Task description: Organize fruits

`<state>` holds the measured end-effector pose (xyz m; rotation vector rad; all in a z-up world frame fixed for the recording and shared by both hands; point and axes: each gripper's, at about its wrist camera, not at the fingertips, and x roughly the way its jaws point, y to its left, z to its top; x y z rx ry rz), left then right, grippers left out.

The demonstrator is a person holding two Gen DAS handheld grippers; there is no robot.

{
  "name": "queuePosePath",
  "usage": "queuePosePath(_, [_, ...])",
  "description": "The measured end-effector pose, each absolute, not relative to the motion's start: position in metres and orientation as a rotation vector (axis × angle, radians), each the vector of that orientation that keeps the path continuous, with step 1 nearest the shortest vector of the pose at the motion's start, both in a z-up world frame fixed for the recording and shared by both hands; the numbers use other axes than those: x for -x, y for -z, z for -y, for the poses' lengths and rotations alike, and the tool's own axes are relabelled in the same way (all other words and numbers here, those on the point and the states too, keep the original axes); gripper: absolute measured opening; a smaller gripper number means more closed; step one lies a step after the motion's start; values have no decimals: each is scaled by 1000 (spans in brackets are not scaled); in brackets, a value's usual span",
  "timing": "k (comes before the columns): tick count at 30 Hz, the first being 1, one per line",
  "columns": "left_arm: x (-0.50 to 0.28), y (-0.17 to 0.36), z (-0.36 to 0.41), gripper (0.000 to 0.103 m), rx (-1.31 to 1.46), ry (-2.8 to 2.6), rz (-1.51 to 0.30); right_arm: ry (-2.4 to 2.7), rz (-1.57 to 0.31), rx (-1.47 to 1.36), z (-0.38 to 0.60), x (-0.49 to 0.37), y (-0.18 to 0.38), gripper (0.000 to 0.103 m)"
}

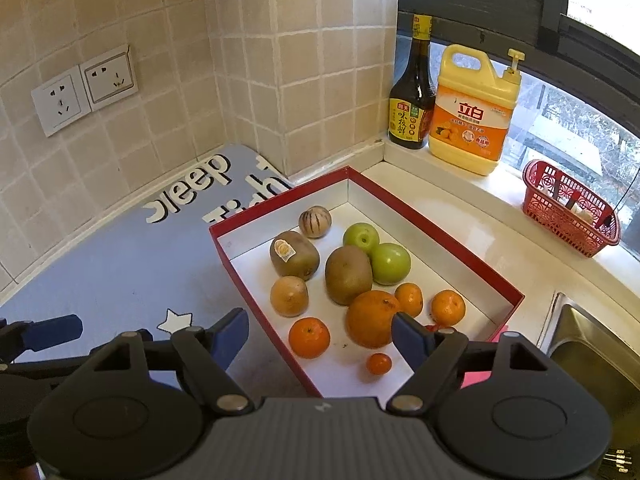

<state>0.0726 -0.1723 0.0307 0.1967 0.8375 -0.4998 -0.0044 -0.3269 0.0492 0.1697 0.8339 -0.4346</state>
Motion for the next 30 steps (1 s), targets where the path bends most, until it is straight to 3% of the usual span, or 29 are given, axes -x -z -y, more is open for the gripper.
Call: queuePosePath(30, [-63,-26,213,80,-246,510,-851,401,-856,-183,357,4,-43,81])
